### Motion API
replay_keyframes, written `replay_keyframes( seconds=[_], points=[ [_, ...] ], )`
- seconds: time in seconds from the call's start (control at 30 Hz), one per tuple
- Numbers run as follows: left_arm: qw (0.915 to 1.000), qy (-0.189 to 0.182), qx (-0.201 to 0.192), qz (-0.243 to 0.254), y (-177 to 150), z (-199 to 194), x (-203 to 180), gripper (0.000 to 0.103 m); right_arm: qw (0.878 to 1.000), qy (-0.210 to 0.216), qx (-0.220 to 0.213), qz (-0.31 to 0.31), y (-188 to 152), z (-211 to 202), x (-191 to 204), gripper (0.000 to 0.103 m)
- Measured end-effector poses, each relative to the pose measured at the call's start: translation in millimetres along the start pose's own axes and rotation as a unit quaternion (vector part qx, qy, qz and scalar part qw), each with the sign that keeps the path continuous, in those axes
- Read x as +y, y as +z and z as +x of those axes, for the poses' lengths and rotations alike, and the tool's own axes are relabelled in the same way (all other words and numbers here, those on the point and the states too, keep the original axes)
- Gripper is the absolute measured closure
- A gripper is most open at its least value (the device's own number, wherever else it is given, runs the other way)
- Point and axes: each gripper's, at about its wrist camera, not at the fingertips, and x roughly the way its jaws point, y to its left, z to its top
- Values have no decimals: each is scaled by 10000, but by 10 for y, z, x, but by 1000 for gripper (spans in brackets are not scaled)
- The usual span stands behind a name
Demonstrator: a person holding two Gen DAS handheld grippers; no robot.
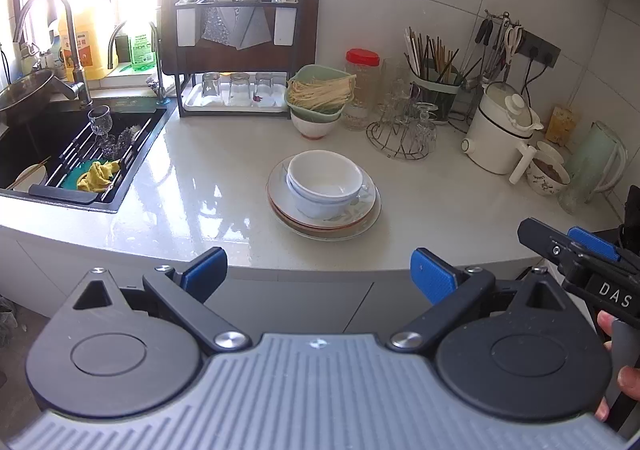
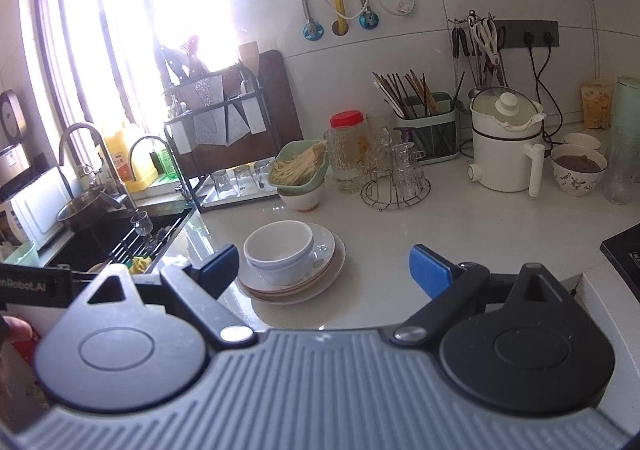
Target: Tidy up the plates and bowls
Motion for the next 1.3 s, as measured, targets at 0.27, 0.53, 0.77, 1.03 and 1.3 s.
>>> replay_keyframes(
  seconds=[0.27,0.53,0.77,1.03,1.3],
  points=[
    [10000,-9,42,33,-39,-26,-50,3,10000,-18,74,-52,-35,-34,4,10],
    [9999,4,112,-43,-62,-54,-52,3,9999,-4,169,-20,-27,-57,-21,10],
    [10000,-11,89,-42,-55,-41,-67,3,9997,-12,226,32,-20,-22,-18,10],
    [9999,-51,135,-81,-83,-20,-46,3,9995,31,311,-2,-35,-11,-6,10],
    [9999,-18,100,16,-49,-32,-71,3,9996,34,283,78,-42,-24,-37,10]
  ],
)
